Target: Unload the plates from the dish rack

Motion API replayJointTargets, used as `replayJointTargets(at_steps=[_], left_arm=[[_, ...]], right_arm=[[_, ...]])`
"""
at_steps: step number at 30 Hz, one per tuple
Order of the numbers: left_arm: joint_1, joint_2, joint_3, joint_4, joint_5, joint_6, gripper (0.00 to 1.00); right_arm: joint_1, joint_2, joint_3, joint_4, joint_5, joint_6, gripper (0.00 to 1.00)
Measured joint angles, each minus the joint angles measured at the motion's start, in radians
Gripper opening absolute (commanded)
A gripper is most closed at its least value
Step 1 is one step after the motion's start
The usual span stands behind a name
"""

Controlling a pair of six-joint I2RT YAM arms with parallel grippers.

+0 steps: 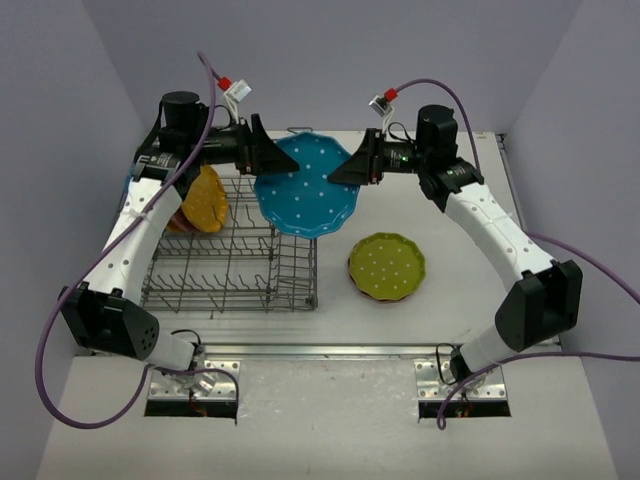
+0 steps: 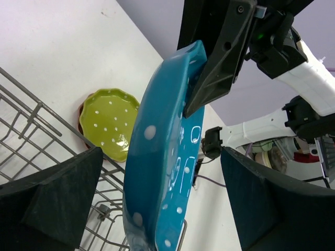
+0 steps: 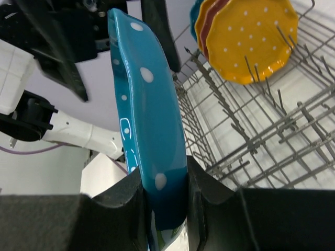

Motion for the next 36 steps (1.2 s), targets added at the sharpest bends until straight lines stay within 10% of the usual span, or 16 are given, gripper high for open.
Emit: replayJointTargets(at_steps=[16,25,36], left_arm=[[0.130,-0.004,0.072,-0.051,-0.109,0.019,1.00],[0.131,-0.005,0.081,-0.058,-0.110,0.035,1.00],[0.131,-0.006,0.081,-0.074,-0.116,0.042,1.00]], right_arm=[[-0.639,-0.245,-0.266,-0.257,-0.210,-0.182,0.00],[-0.636,-0.178,-0.390,-0.611,-0.140,-0.539,0.00],[-0.573,-0.067,-0.446,-0.630,0.078,-0.678,0.00]])
